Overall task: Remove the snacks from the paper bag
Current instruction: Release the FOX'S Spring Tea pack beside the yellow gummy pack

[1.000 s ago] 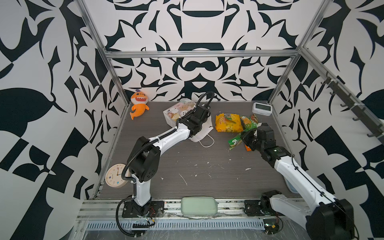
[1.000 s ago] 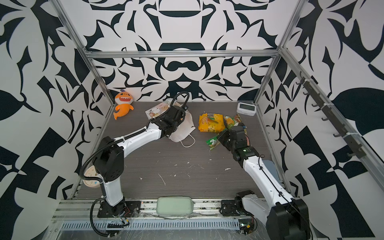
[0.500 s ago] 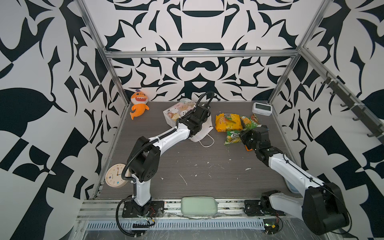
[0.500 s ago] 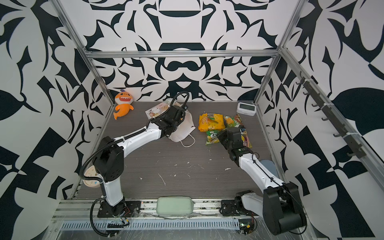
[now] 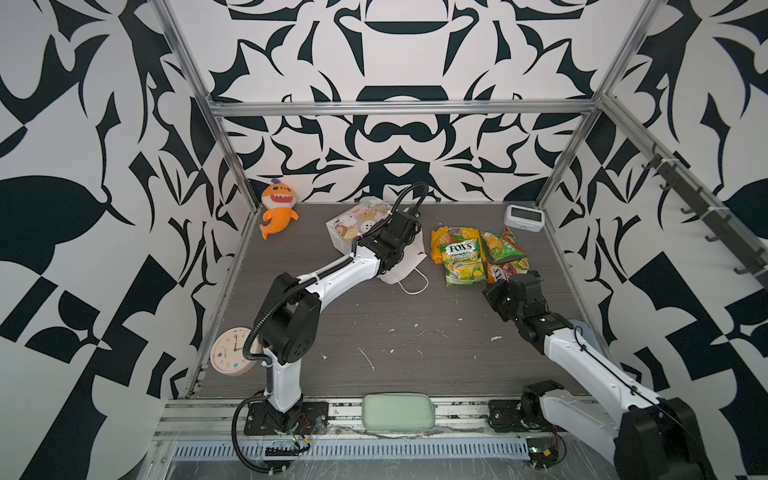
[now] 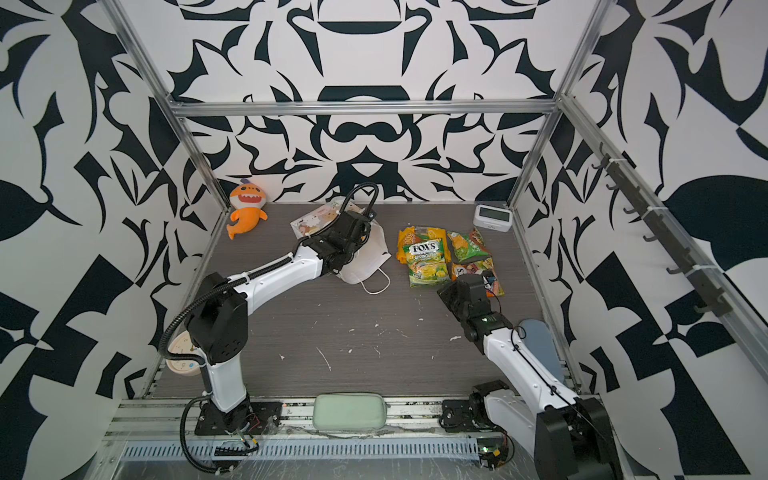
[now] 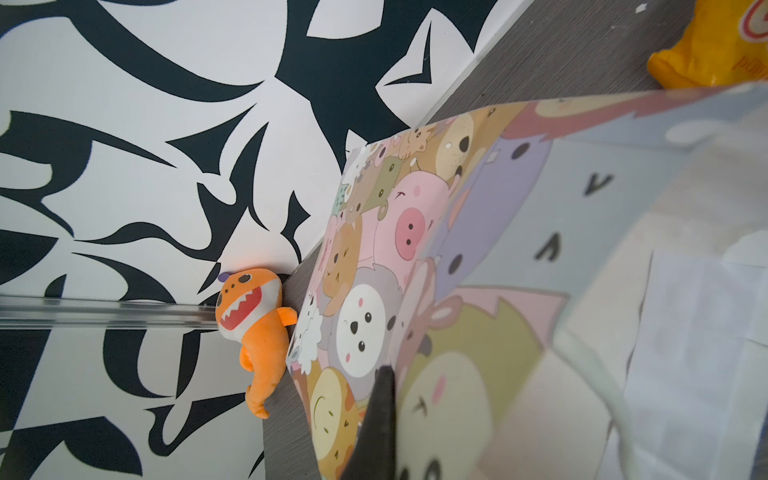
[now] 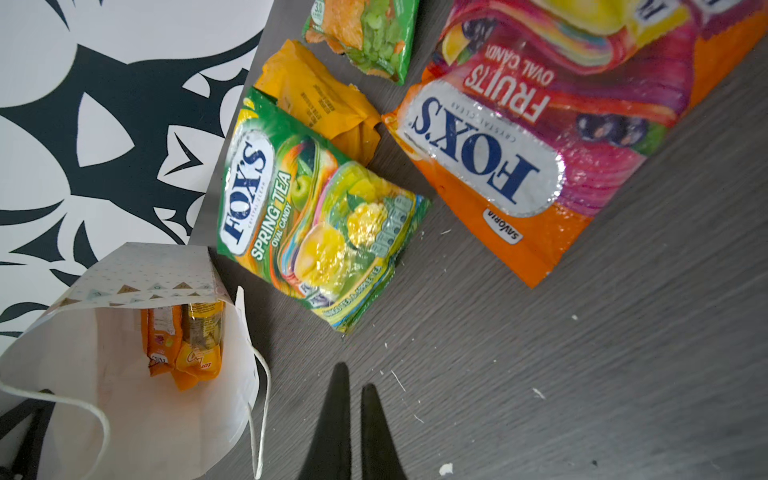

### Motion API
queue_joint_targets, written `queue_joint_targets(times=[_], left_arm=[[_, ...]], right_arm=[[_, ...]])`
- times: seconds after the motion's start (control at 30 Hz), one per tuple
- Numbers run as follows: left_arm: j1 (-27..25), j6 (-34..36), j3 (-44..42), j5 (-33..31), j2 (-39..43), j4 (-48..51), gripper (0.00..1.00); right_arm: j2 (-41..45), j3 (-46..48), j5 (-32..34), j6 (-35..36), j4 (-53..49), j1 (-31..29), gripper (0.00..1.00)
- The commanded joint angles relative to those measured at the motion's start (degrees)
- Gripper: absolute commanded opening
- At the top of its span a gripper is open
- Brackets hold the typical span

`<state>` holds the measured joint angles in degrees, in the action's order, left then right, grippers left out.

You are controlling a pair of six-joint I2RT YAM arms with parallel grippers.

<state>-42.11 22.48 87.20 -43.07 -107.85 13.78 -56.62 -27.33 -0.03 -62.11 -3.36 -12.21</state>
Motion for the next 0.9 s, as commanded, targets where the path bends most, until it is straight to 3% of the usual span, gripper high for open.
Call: queue_joint_targets(times=[0.0, 0.1, 0.2, 0.33, 0.4, 0.53, 0.6, 0.63, 0.67, 0.87], left_arm=[[-0.4, -0.4, 2.3, -0.3, -0.6, -2.1, 0.05], [-0.4, -0.3, 2.2, -0.4, -0.3, -1.9, 0.05], [-0.4, 0.0, 1.9, -0.5, 0.0, -2.2, 0.05], [-0.5, -0.1, 2.1, -0.7, 0.1, -2.1, 0.05], [-0.6, -0.2, 2.1, -1.0, 0.4, -1.8, 0.05], [-0.7, -0.4, 1.4, -1.2, 1.1, -1.5, 0.05], [-0.7, -0.3, 1.2, -1.4, 1.1, -1.5, 0.05], [-0.7, -0.3, 1.3, -1.3, 1.0, -1.6, 0.05], [-0.6, -0.2, 1.4, -1.3, 0.8, -1.5, 0.05], [-0.7, -0.2, 2.3, -0.9, 0.1, -1.3, 0.05]], right_arm=[[0.3, -3.2, -0.3, 8.4, -2.4, -0.3, 0.08], [-2.4, -10.1, -1.8, 17.1, -5.3, -0.3, 0.16], [-8.7, -19.7, -4.6, 26.7, -8.0, -0.4, 0.34], [-20.7, -33.1, -11.2, 35.6, -14.9, -0.7, 0.40], [-26.1, -38.7, -8.7, 38.4, -20.2, -2.9, 0.44], [-33.7, -44.3, 1.9, 41.6, -28.1, -8.2, 0.51], [-35.6, -44.1, 2.6, 40.8, -28.0, -8.5, 0.52], [-36.3, -43.7, 3.3, 40.3, -27.7, -8.6, 0.59], [-37.0, -43.6, 3.9, 40.0, -27.6, -8.7, 0.60], [-41.3, -42.9, 6.7, 39.8, -27.0, -8.9, 0.58]])
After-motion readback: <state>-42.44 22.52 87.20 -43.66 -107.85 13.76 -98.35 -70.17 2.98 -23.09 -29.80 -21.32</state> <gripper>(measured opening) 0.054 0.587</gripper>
